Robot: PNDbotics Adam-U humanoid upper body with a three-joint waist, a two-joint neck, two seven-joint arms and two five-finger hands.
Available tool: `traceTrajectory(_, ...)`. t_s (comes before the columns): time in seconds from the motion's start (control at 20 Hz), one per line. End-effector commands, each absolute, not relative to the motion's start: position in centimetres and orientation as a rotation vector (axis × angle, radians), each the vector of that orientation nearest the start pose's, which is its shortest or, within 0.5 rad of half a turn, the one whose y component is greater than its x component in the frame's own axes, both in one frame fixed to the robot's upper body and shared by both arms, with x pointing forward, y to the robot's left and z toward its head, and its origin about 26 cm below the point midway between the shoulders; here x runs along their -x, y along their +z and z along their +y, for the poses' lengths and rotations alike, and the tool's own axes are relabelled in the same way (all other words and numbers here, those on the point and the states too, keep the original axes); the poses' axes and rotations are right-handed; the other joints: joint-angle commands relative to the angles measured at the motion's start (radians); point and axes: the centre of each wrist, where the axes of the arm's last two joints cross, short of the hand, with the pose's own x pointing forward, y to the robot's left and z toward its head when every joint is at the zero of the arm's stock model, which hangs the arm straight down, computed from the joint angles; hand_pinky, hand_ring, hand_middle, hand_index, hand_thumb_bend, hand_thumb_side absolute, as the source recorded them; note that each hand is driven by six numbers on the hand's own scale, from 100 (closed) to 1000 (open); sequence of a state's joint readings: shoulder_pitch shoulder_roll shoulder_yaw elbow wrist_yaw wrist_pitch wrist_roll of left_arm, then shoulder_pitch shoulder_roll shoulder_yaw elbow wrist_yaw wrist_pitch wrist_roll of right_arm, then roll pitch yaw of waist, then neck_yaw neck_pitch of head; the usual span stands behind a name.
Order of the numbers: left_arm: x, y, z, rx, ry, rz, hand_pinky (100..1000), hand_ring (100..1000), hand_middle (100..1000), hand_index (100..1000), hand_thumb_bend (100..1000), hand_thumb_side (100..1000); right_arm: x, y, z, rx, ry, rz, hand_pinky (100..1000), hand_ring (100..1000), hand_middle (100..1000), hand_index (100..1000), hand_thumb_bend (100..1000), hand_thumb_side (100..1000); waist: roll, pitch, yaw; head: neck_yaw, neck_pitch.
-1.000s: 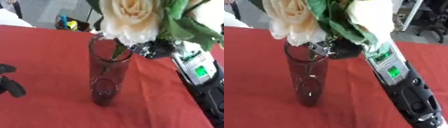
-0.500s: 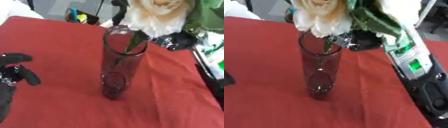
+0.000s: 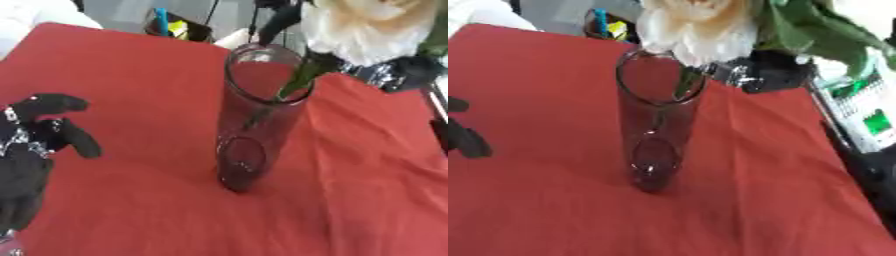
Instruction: Arrange flowers into the vase.
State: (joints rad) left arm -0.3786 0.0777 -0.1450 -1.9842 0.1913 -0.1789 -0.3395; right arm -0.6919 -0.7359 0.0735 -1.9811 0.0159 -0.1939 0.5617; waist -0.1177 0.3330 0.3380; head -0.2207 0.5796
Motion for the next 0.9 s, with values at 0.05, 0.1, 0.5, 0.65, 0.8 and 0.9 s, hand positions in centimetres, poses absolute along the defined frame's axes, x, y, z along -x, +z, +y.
traceTrajectory(0.05, -30.0, 20.4, 17.3, 0.601, -0.606, -2.454, 488, 461, 692, 755, 100, 988, -29.3, 35.8, -26.6, -0.42, -1.943, 2.77, 993, 1000, 711, 837, 100, 1000, 0.006, -0.017, -0.002, 0.004, 0.003)
traceTrajectory(0.1, -30.0, 20.4, 17.3, 0.601, -0.606, -2.454, 488, 461, 692, 755, 100, 988, -29.3, 35.8, -26.7, -0.419, -1.939, 2.773, 993, 1000, 711, 837, 100, 1000, 0.006, -0.017, -0.002, 0.004, 0.003)
traceTrajectory(0.5, -30.0, 20.4, 17.3, 0.597, -0.614, -2.453, 488, 462, 695, 755, 100, 990, -29.1, 35.9, -27.6, -0.464, -1.896, 2.797, 998, 1000, 732, 880, 100, 1000, 0.009, -0.011, -0.007, 0.0, -0.013)
traceTrajectory(0.65, -30.0, 20.4, 17.2, 0.596, -0.618, -2.454, 488, 462, 695, 754, 100, 991, -29.1, 35.8, -27.8, -0.463, -1.887, 2.806, 996, 1000, 739, 879, 100, 1000, 0.01, -0.009, -0.006, 0.0, -0.016)
traceTrajectory(0.8, -30.0, 20.4, 17.2, 0.594, -0.619, -2.455, 488, 462, 696, 754, 100, 991, -29.1, 35.7, -27.9, -0.48, -1.898, 2.796, 995, 1000, 763, 886, 100, 1000, 0.012, -0.007, -0.008, 0.0, -0.017)
traceTrajectory(0.9, -30.0, 20.4, 17.2, 0.594, -0.62, -2.456, 488, 463, 696, 754, 100, 991, -29.1, 35.5, -28.1, -0.502, -1.92, 2.779, 994, 1000, 771, 890, 100, 1000, 0.011, -0.005, -0.009, 0.001, -0.019)
